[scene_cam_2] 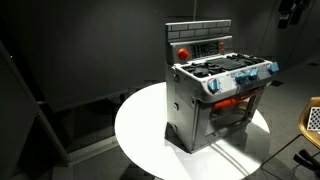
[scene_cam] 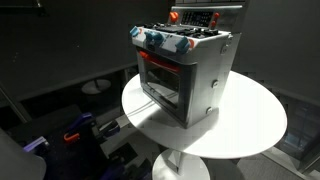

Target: Press the top right orange button on the stove

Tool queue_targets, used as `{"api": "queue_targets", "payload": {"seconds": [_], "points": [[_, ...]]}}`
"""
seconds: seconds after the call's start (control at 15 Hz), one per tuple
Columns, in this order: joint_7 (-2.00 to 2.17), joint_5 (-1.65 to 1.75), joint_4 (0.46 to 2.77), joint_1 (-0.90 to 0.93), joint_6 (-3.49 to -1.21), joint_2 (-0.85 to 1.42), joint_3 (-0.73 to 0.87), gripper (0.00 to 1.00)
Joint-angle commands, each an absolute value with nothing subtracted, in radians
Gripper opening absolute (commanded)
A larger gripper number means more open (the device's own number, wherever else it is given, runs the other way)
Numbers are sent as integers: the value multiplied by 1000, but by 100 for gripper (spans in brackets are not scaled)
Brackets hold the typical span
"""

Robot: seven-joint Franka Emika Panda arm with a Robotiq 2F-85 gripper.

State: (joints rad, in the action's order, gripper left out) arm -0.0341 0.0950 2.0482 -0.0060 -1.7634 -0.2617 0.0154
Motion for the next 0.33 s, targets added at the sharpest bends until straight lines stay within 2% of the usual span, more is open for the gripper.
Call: {"api": "queue_targets", "payload": {"seconds": [0.0, 0.27], "points": [[-34, 94, 2054, -7, -1762, -268, 13, 100], [-34, 94, 2059, -6, -1762, -266, 13, 100]]}}
